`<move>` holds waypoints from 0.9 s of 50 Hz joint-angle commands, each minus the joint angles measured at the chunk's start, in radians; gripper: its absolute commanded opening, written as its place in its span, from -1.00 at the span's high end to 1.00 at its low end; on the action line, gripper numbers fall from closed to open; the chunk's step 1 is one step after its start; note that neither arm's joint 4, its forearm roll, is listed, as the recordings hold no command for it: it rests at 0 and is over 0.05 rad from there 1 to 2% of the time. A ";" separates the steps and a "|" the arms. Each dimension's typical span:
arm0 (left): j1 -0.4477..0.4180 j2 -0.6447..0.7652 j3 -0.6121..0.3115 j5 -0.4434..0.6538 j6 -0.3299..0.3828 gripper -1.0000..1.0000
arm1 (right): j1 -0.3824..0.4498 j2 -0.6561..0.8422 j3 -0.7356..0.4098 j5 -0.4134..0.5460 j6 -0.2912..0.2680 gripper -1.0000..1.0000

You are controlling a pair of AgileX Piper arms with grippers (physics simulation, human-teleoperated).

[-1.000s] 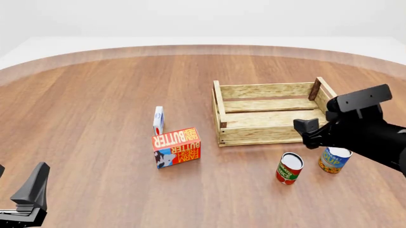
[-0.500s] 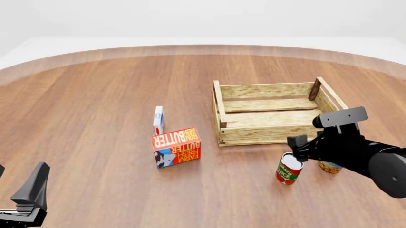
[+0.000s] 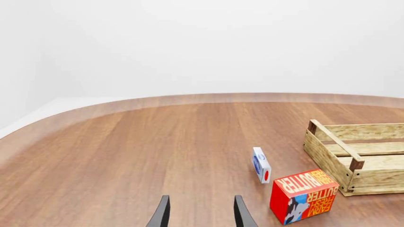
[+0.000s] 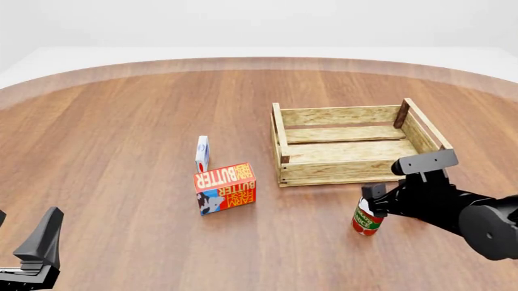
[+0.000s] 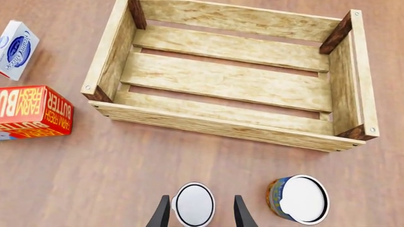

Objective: Pick up the tomato sauce, and put it in the wooden tray.

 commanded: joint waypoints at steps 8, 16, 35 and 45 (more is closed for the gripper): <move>0.000 0.000 0.000 0.000 0.000 -1.00 | 0.015 0.067 0.019 -0.059 0.016 -1.00; 0.000 0.000 0.000 0.000 0.000 -1.00 | 0.033 0.116 0.025 -0.097 0.036 -1.00; 0.000 0.000 0.000 0.000 0.000 -1.00 | 0.030 0.175 0.045 -0.150 0.024 -1.00; 0.000 0.000 0.000 0.000 0.000 -1.00 | 0.024 0.191 0.052 -0.165 0.020 -1.00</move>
